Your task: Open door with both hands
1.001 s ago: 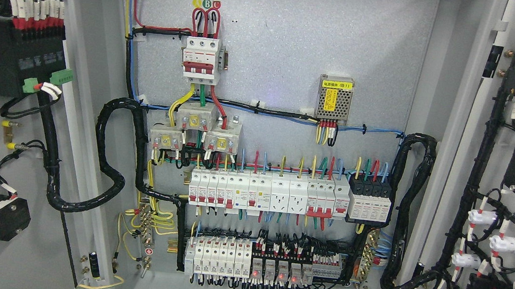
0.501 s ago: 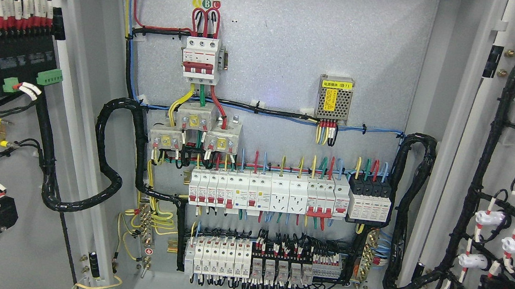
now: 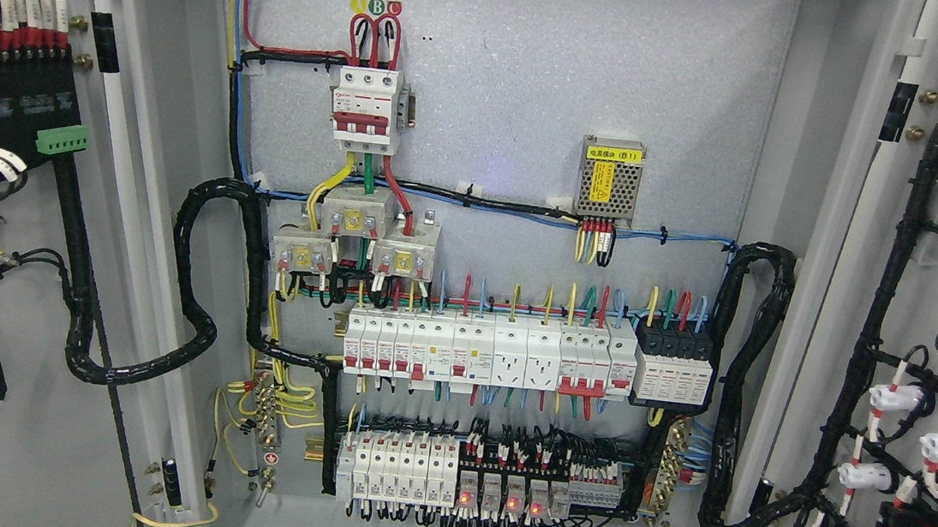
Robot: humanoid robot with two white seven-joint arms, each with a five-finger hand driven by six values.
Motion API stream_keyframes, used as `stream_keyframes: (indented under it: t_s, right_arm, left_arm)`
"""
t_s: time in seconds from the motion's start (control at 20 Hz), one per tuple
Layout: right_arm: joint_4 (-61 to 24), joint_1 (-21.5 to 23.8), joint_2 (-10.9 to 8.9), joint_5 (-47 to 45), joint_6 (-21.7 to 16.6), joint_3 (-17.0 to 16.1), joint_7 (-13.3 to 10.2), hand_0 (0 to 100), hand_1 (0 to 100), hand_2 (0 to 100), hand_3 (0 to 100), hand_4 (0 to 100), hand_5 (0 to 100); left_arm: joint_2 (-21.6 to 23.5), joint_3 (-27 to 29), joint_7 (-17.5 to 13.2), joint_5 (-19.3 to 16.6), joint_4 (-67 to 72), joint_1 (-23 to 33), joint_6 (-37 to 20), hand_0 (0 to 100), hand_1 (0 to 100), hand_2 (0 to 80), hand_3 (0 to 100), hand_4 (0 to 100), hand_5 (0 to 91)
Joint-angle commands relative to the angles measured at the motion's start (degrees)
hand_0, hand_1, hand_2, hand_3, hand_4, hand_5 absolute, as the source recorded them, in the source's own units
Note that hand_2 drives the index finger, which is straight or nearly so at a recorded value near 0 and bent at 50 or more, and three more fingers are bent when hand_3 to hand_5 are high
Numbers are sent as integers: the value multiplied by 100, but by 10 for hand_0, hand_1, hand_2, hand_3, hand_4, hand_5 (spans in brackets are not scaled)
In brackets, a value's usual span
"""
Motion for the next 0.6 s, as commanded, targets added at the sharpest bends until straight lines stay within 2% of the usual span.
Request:
stream_keyframes:
  t_s: [0.0, 0.15, 0.25, 0.55]
  right_arm:
    - [11, 6, -243, -26, 2, -34, 13, 219, 0, 0, 0, 0, 0]
    - [11, 6, -287, -271, 2, -8, 21, 218, 0, 0, 0, 0, 0]
    - [20, -2, -392, -316, 2, -16, 22, 219, 0, 0, 0, 0, 0]
    - [20, -2, -401, -334, 2, -8, 22, 219, 0, 0, 0, 0, 0]
  left_arm:
    - [521, 64, -70, 72, 1123, -363, 12, 296, 0, 26, 27, 37, 0]
    - [652, 73, -132, 81, 1238, -461, 12, 296, 0, 26, 27, 36, 0]
    - [749, 73, -141, 151, 1247, -487, 12, 296, 0, 27, 27, 37, 0]
    - [1048, 55, -149, 160, 1571, -794, 12, 296, 0, 27, 27, 37, 0]
